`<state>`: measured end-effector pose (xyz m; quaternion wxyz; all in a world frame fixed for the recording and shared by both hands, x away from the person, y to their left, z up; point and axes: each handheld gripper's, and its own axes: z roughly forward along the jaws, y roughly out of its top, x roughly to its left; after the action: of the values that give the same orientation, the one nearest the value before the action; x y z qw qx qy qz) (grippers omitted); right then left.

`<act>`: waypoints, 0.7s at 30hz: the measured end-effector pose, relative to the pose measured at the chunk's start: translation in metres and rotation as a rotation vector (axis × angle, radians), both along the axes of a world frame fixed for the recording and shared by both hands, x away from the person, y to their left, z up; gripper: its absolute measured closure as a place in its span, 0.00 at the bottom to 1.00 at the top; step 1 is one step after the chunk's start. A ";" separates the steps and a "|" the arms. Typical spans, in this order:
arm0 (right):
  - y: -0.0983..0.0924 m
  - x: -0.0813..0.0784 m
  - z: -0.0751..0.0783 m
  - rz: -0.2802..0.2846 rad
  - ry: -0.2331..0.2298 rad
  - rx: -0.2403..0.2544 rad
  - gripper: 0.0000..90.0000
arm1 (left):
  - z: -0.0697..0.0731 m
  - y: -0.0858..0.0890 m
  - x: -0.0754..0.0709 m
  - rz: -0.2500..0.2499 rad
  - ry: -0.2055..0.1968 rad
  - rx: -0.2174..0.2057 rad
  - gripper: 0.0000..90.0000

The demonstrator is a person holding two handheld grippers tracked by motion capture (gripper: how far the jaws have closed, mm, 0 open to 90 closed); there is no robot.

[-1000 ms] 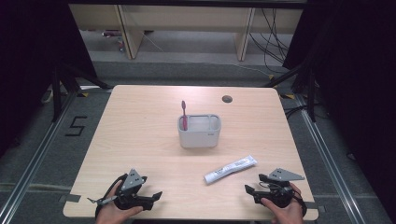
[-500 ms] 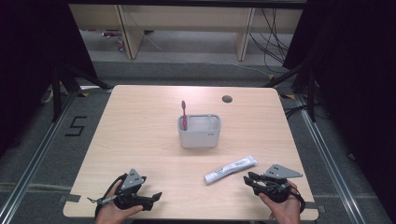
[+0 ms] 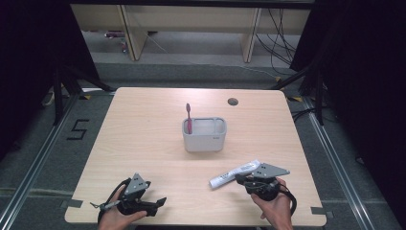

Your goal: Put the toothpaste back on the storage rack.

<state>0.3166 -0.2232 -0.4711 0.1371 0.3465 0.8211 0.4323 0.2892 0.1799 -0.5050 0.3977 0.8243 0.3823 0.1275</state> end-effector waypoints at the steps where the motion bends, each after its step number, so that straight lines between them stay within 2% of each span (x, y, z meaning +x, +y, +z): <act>1: 0.000 0.000 0.000 0.000 0.000 0.000 1.00 | 0.000 0.000 0.000 0.000 0.000 0.000 0.19; 4: 0.010 0.005 -0.002 0.014 0.015 0.000 1.00 | 0.000 0.000 0.000 0.001 -0.002 0.000 0.19; 7: 0.018 0.012 -0.003 0.024 -0.003 -0.025 1.00 | 0.000 0.001 0.000 0.003 -0.003 0.005 0.19; 9: 0.023 0.015 -0.004 0.027 0.007 -0.022 1.00 | 0.000 0.001 0.000 0.003 -0.005 0.006 0.19; 11: 0.024 0.017 -0.005 0.027 -0.003 -0.033 1.00 | 0.000 0.001 0.000 0.005 -0.007 0.008 0.19; 12: 0.026 0.017 -0.005 0.026 0.019 -0.028 1.00 | 0.000 0.001 0.000 0.011 -0.008 0.011 0.19; 18: 0.041 0.027 -0.009 0.046 0.010 -0.046 1.00 | -0.001 0.001 0.001 0.015 -0.005 0.014 0.19; 20: 0.047 0.029 -0.011 0.052 0.038 -0.049 1.00 | 0.000 0.001 0.000 0.008 -0.003 0.032 0.19; 21: 0.049 0.031 -0.012 0.051 0.033 -0.046 1.00 | 0.000 0.000 0.000 0.013 -0.003 0.019 0.19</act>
<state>0.3472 -0.1742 -0.4829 0.1203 0.3296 0.8415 0.4109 0.2891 0.1801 -0.5052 0.3898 0.8252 0.3858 0.1351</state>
